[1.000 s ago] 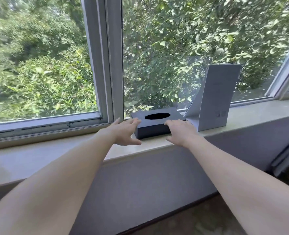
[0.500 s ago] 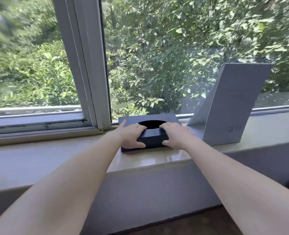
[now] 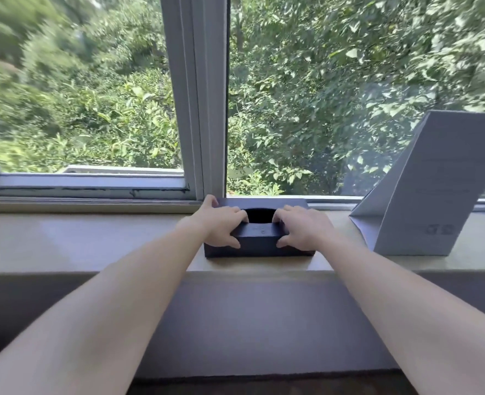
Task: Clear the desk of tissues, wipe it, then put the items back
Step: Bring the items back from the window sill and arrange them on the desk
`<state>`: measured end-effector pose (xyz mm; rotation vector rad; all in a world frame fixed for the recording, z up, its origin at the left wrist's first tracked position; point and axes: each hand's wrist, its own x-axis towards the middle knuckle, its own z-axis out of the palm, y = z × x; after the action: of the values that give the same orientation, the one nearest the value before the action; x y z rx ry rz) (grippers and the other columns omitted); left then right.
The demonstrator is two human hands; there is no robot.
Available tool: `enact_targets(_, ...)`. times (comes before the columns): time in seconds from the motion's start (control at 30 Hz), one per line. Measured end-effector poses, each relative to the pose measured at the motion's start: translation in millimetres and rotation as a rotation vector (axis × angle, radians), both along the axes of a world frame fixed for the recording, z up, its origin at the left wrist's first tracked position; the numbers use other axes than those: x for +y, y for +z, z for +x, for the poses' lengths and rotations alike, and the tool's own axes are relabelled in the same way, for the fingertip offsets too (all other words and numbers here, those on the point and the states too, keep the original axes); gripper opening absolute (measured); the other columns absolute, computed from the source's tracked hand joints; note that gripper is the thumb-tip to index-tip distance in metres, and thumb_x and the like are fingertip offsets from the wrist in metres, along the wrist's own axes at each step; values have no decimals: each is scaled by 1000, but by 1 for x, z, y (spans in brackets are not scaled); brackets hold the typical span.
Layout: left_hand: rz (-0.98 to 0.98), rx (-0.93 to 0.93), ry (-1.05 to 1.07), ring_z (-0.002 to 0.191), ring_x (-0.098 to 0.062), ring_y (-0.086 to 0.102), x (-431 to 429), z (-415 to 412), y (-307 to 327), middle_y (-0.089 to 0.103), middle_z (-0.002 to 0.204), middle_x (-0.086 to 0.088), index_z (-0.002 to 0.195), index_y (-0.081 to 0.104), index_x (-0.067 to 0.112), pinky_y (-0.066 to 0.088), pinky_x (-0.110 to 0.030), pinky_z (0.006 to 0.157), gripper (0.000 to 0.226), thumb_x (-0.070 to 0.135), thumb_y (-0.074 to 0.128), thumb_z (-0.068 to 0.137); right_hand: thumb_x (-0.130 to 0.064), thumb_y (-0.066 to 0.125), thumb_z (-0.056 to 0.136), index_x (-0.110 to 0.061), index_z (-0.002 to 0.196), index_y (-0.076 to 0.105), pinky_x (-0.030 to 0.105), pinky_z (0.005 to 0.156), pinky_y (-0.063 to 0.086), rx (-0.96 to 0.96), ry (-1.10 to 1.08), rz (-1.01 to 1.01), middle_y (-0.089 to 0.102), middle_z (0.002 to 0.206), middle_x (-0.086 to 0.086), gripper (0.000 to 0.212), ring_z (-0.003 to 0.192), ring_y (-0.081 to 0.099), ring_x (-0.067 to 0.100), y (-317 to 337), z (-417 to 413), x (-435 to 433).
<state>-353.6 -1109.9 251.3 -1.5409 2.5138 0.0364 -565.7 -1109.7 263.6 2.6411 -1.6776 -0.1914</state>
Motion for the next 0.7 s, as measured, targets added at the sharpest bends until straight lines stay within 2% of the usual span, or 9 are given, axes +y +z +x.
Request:
enact_targets(0.3,-39,16,187,123,-13,49,78,105,4,52,131,7,135,42,25,16,-42,97,55,51,60,90,-50,68,82,-30,130,48,37,94,38,-35,223,-23,52,129,-7,56,124,47,17,-1,102,30)
enact_targets(0.47,-65,-3,336,124,-11,48,139,177,14,50,135,9,136,41,28,23,-42,101,56,53,60,89,-53,68,81,-31,130,48,38,93,36,-58,369,-58,52,130,-8,58,124,46,16,5,182,60)
enact_targets(0.6,-72,-46,447,125,-11,46,203,234,19,47,138,10,138,38,31,17,-41,103,54,53,55,92,-54,69,80,-32,131,47,38,94,34,-79,479,-55,51,133,-10,59,128,42,14,4,248,95)
enact_targets(0.7,-75,-25,512,129,-13,44,252,273,25,45,141,7,141,37,28,22,-40,106,55,49,56,93,-54,68,81,-33,131,47,38,94,34,-102,566,-62,50,134,-10,59,129,42,14,6,296,125)
